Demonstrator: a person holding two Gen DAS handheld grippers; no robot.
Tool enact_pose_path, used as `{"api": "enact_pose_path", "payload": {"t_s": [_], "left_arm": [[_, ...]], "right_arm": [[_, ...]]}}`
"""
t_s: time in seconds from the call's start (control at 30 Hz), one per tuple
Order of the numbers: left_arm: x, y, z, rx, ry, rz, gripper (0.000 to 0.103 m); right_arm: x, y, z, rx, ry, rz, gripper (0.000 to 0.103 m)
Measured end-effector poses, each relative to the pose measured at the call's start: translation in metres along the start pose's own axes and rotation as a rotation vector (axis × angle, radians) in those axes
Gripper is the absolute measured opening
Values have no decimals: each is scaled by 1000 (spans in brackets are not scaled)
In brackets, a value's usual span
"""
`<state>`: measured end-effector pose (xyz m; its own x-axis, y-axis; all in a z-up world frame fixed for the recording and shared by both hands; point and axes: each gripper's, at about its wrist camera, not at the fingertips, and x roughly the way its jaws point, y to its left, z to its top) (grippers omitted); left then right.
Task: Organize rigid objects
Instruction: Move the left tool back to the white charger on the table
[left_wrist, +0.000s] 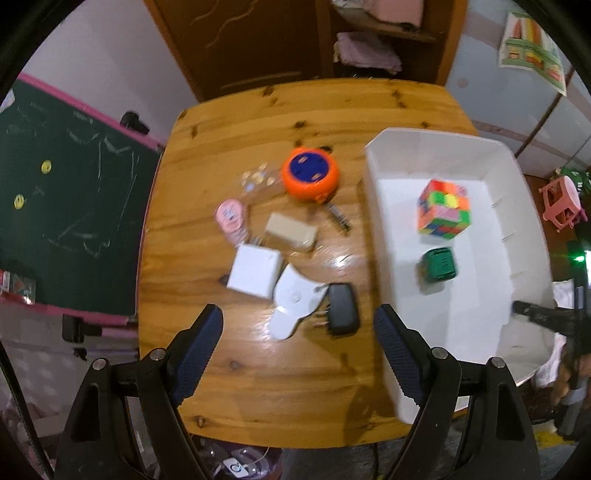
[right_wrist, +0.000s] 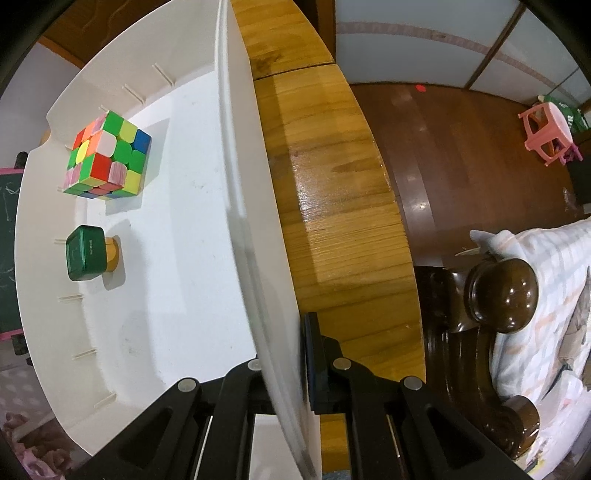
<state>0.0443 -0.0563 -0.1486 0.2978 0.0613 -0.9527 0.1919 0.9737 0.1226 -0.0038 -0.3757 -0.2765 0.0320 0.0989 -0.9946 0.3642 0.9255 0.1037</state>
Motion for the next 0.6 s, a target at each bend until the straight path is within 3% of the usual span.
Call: {"api": "enact_pose_path", "payload": {"t_s": [0.23,0.43,0.6], "left_arm": [[31,46,-6,-76,75,-3,86],[61,71,-3,-146,144,-81,86],[87,70,7,-134,182,-129,86]], "right_arm": [[-14,4,-1,3,-17,-19,6],[-21,5,-7,11,-17,-32,7],[-21,3,-12,31,-31,-38,7]]}}
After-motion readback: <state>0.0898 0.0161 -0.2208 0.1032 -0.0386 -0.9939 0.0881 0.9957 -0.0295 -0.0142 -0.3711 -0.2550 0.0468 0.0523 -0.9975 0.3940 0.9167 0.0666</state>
